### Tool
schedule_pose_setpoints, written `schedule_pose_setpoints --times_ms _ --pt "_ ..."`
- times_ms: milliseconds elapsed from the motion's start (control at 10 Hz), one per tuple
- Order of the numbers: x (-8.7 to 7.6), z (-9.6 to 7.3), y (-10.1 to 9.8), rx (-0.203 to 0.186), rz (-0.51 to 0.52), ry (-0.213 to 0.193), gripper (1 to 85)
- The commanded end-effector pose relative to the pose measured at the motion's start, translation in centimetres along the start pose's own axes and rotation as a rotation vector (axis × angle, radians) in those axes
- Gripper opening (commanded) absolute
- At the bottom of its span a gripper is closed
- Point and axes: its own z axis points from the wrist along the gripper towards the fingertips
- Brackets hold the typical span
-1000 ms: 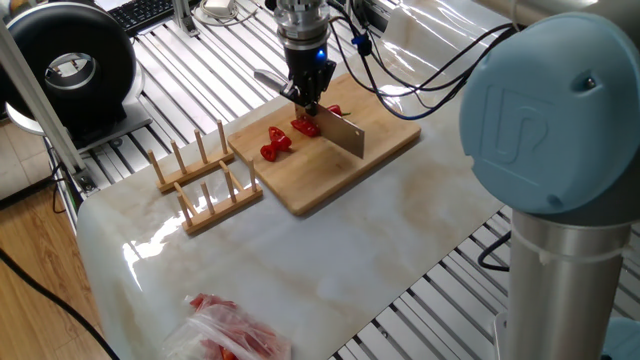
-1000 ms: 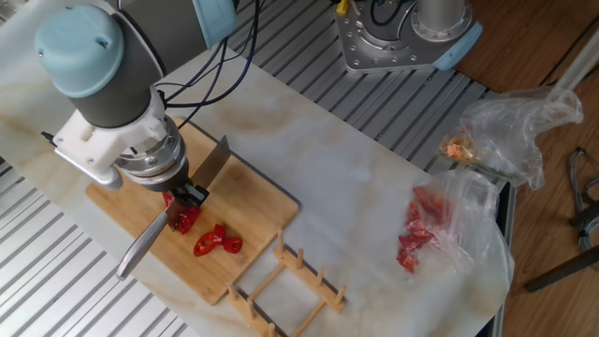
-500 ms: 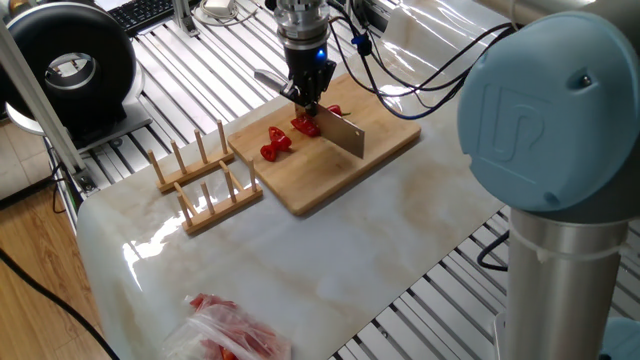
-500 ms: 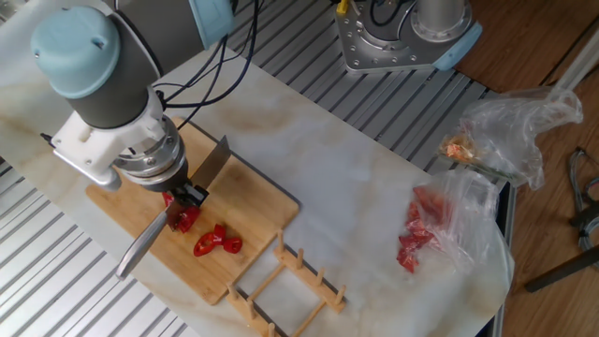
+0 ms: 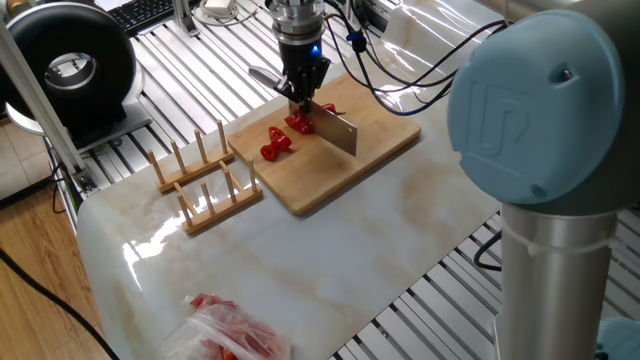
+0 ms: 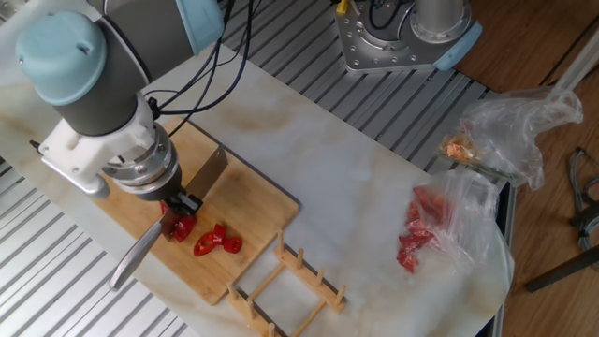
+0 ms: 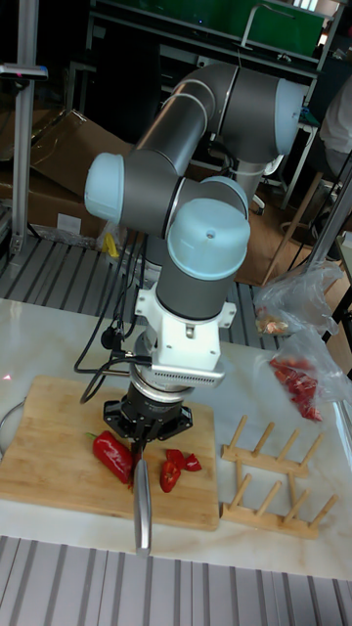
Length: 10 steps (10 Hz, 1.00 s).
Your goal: Chop the chili peppers
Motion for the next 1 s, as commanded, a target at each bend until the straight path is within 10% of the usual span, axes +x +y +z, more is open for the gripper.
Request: schedule_pose_setpoints --times_ms 0,900 --pt "0.0 0.5 0.4 -0.029 -0.015 0.000 1.3" --pt "2.1 -0.6 -0.3 -0.016 -0.038 0.058 1.3"
